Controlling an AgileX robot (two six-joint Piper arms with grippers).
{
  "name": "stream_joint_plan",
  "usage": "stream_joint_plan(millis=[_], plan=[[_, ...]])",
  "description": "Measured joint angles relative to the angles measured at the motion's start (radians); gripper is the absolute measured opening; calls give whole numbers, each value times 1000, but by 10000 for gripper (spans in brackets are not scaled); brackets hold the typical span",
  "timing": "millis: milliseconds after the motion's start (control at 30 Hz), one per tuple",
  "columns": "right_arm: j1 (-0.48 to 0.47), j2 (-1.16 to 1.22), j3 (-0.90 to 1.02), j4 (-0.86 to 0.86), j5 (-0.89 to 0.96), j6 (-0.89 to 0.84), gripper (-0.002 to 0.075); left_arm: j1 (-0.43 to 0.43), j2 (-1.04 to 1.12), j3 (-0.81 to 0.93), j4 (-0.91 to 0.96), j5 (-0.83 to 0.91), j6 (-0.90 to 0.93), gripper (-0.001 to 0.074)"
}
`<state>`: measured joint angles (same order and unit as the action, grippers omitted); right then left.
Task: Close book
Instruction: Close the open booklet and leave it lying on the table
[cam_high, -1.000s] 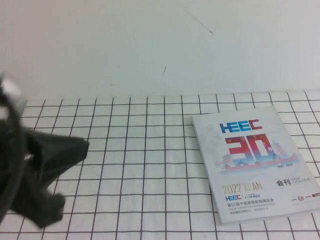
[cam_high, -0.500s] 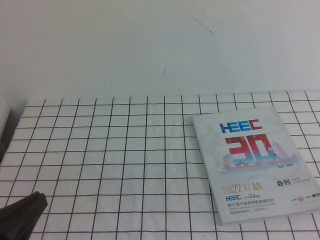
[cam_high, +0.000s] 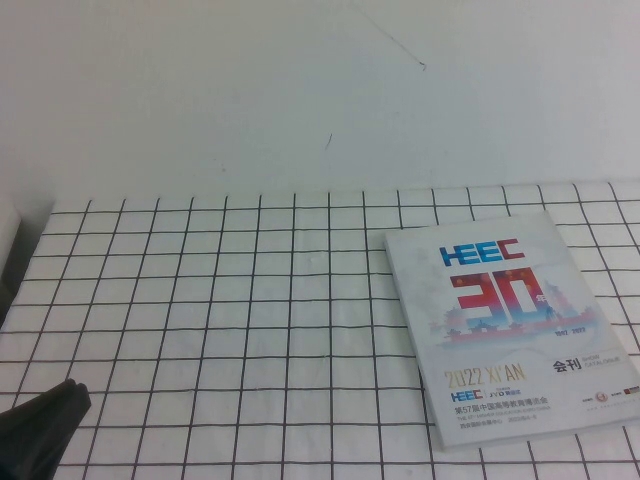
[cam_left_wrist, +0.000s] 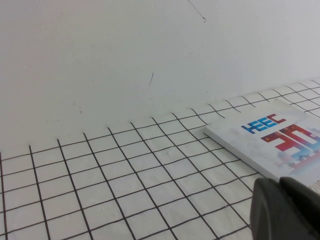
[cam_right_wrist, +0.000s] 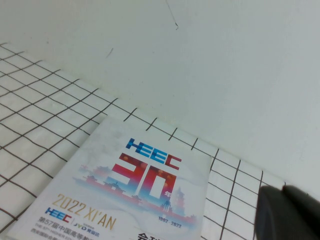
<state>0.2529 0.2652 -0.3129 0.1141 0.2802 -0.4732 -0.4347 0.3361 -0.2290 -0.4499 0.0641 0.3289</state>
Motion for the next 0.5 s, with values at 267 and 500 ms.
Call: stream_joint_plan(millis=[267, 500], plan=[[0, 0, 0, 0, 0, 2, -3, 0, 0, 0, 0, 0, 0, -4], [0, 0, 0, 0, 0, 3, -3, 23, -85, 24, 11, 12, 0, -4]])
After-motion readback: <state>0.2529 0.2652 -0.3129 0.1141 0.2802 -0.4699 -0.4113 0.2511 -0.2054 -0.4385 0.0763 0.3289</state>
